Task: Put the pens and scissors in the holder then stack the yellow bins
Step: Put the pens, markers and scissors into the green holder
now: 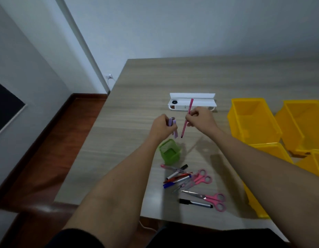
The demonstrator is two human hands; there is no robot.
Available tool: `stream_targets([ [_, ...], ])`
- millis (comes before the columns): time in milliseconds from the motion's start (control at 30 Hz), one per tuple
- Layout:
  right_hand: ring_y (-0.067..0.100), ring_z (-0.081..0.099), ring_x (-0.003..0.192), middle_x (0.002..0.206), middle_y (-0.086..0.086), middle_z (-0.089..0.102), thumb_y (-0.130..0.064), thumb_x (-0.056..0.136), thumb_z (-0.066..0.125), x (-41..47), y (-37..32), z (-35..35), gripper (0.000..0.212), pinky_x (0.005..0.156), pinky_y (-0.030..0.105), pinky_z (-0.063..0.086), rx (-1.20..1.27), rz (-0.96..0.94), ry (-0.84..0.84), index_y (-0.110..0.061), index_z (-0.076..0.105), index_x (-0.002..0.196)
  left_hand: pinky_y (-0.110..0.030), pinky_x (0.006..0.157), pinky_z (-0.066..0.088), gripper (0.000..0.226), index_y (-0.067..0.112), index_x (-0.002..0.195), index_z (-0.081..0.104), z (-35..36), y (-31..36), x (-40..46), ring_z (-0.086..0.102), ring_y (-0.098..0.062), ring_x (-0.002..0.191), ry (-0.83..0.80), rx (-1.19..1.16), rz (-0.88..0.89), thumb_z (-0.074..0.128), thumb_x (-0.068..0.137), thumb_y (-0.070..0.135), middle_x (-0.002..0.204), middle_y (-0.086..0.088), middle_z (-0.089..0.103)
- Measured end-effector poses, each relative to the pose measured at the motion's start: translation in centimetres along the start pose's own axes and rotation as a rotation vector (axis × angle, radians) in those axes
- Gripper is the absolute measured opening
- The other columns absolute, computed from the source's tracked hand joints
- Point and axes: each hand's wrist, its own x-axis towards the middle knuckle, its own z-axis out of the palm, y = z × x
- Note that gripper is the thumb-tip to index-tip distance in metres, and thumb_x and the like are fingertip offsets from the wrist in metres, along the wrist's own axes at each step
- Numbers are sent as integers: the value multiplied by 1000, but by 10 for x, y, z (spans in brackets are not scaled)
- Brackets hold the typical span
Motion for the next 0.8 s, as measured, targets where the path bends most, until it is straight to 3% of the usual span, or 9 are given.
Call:
stream_targets([
  [200,21,73,64,75,18,73,-12,81,69,-6,17,36,14,65,33,58,0,36,-109,0,66,88,-22,54,39,25,8,85,57,7,-32,-4,56,-19,74,-71,-25,-129,71,78,28,84,-7,63],
  [500,20,71,66,66,7,67,-9,80,71,-14,44,64,17,60,28,54,-20,115,-171,0,62,92,-26,55,39,22,9,79,56,30,-58,-7,55,-20,72,-158,39,-124,75,78,20,78,-7,60],
  [600,25,69,74,74,11,69,-12,78,74,-19,55,69,15,70,36,55,-50,112,-203,-7,64,88,-28,62,44,25,5,85,63,36,-65,-6,57,-20,74,-165,65,-120,77,76,23,82,-11,63],
  [700,19,63,72,78,10,67,-13,76,76,-22,62,69,16,70,33,53,-47,132,-224,-11,64,86,-21,53,38,26,6,90,63,36,-65,-1,57,-20,74,-167,49,-109,77,73,21,87,-12,64],
  [800,14,60,68,79,8,65,-5,74,72,-22,62,57,19,62,26,50,-50,129,-236,-16,62,87,-25,63,40,32,7,98,63,29,-50,4,54,-18,78,-167,62,-64,78,73,21,89,-7,58],
])
